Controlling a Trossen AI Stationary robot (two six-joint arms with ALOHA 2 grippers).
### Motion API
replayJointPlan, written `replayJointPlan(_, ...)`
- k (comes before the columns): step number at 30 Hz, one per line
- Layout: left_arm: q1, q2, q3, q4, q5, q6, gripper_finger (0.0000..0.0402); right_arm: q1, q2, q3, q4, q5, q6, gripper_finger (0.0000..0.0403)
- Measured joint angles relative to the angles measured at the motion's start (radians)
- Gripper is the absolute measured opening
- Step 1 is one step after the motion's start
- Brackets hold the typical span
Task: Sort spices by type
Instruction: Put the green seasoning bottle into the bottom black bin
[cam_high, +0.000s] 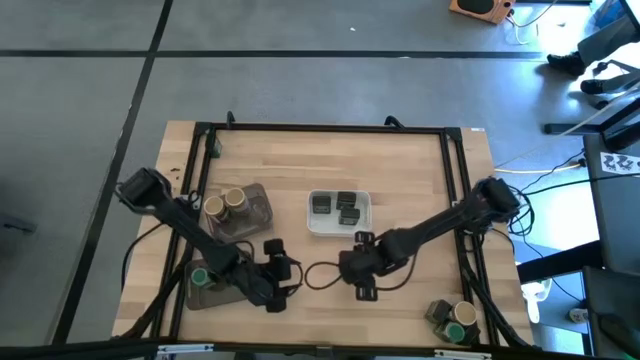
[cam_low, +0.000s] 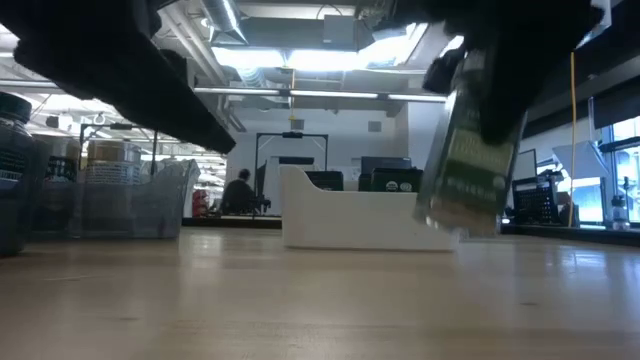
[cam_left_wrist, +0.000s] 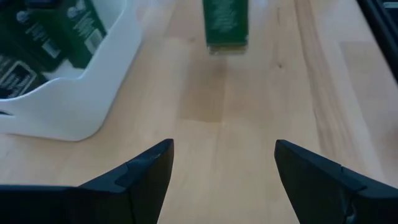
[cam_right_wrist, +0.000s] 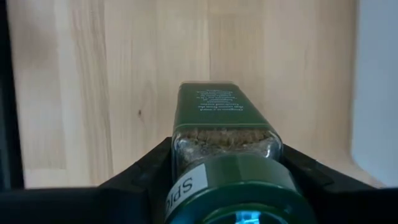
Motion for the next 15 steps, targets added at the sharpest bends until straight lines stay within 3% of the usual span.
replayJointPlan(10, 0.001, 0.045, 0.012, 0.002, 0.000, -0.014, 0.0276, 0.000, 0.059, 0.001, 0.020, -0.022, 0.002, 0.0203)
replayJointPlan(15, 0.002, 0.045, 0.012, 0.009, -0.001, -0.002, 0.0276, 0.000, 0.060, 0.001, 0.055, -0.017, 0.001, 0.0237)
